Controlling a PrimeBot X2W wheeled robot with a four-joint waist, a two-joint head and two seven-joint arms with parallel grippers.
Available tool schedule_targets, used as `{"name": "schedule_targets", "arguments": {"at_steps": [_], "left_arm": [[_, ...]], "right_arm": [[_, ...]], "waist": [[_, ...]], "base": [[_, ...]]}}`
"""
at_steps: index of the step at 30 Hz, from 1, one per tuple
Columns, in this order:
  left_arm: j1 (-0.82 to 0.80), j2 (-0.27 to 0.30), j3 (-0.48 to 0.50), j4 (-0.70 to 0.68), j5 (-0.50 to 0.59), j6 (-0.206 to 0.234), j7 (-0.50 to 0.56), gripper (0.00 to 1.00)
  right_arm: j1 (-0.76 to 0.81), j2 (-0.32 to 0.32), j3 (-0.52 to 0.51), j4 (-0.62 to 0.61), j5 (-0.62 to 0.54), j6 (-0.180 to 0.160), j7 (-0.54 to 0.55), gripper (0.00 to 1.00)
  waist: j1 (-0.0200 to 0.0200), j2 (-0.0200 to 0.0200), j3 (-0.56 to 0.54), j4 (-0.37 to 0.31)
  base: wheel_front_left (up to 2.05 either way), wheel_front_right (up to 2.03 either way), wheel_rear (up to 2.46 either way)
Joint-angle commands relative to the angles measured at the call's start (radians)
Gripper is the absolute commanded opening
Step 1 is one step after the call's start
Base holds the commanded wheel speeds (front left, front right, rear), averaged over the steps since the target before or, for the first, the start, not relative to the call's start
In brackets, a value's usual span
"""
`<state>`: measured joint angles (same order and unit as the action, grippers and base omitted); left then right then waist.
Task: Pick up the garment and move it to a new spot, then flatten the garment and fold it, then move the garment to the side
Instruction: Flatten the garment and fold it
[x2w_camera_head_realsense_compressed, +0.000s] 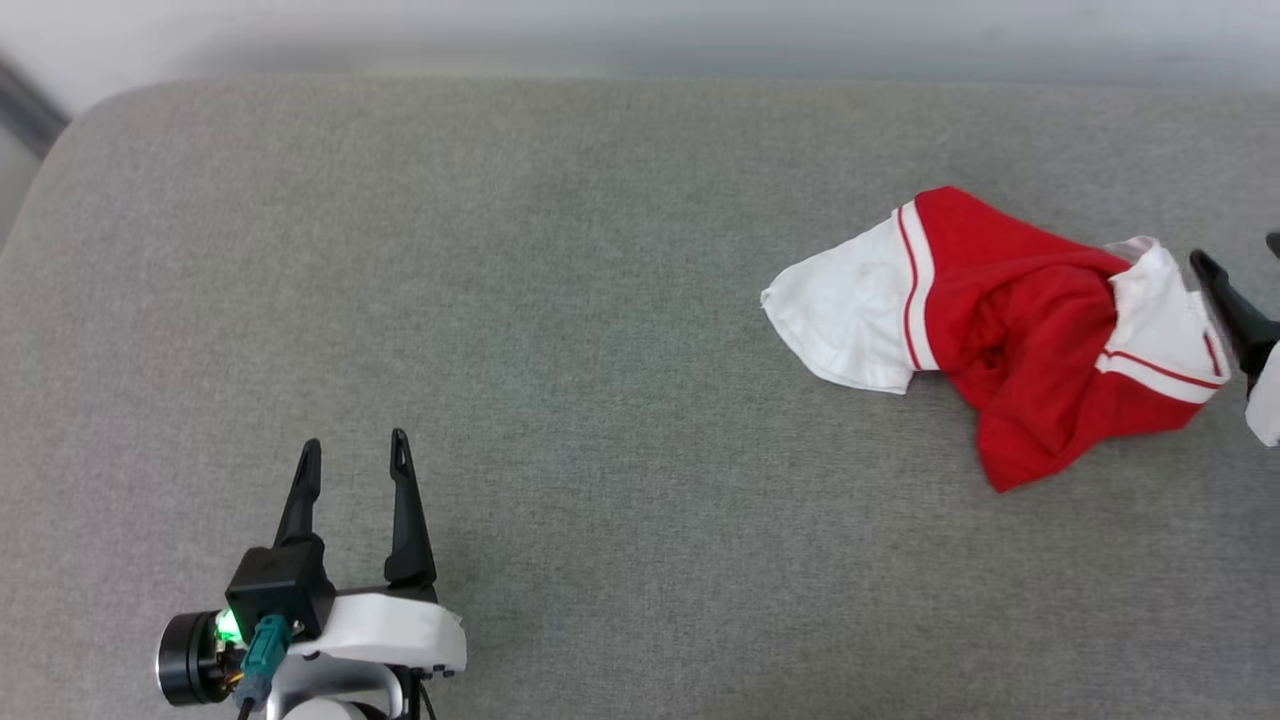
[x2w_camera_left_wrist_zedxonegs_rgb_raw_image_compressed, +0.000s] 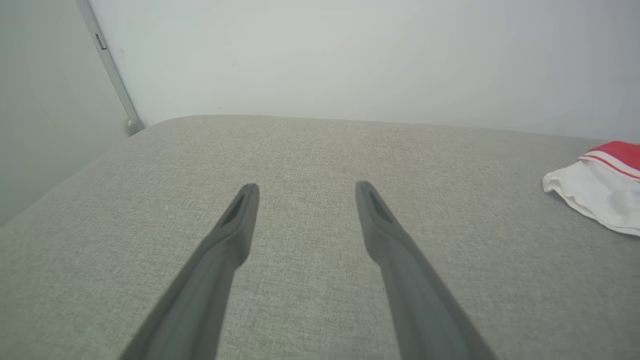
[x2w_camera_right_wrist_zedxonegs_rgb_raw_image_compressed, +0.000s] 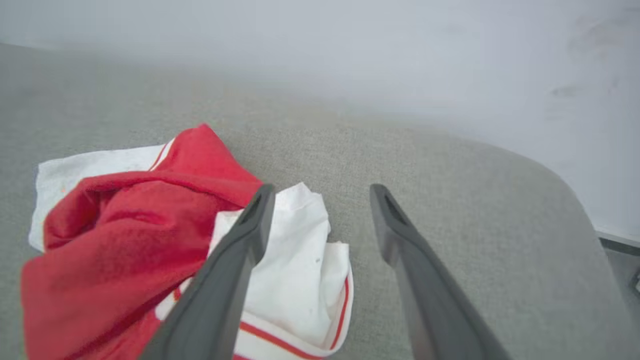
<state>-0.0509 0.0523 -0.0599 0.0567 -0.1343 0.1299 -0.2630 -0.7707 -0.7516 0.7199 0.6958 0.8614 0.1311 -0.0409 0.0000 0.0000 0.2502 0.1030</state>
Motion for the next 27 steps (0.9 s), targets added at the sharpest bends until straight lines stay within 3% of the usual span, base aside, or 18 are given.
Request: {"name": "schedule_targets", "arguments": {"at_steps": [1,5,9,14,17,22,27], "left_arm": [[0.010,-0.002,0.003,0.002,0.007,-0.006,-0.003,1.00],[0.023,0.000,0.007,0.004,0.021,-0.023,-0.003,1.00],[-0.005,0.018,0.006,0.013,0.037,-0.046,-0.003,1.00],[-0.076,0.059,0.001,0.049,0.054,-0.087,-0.003,1.00],[-0.146,0.090,-0.013,0.083,0.063,-0.117,-0.003,1.00],[-0.302,0.140,-0.042,0.142,0.071,-0.180,0.065,1.00],[-0.488,0.191,-0.109,0.207,0.055,-0.241,0.208,1.00]], "right_arm": [[0.018,0.019,-0.025,-0.005,-0.026,-0.001,-0.046,1.00],[0.056,0.077,-0.136,0.003,-0.138,-0.001,-0.186,1.00],[0.111,0.158,-0.307,-0.039,-0.276,-0.001,-0.223,1.00],[0.284,0.327,-0.605,-0.295,-0.541,-0.001,-0.223,1.00],[0.387,0.437,-0.723,-0.457,-0.659,-0.001,-0.224,1.00],[0.530,0.579,-0.829,-0.659,-0.759,-0.001,-0.224,1.00],[0.606,0.643,-0.853,-0.761,-0.807,-0.001,-0.224,1.00]], "waist": [[0.0000,0.0000,-0.025,-0.018],[0.0000,0.0000,-0.052,-0.040],[0.0000,0.0000,-0.067,-0.057],[0.0000,0.0000,-0.072,-0.081],[0.0000,0.0000,-0.070,-0.089],[0.0000,0.0000,-0.055,-0.095],[0.0000,0.0000,-0.032,-0.110]], "base": [[0.00,0.00,0.00],[0.00,0.00,0.00],[0.00,0.00,0.00],[0.00,0.00,0.00],[0.00,0.00,0.00],[0.00,0.00,0.00],[0.00,0.00,0.00]]}}
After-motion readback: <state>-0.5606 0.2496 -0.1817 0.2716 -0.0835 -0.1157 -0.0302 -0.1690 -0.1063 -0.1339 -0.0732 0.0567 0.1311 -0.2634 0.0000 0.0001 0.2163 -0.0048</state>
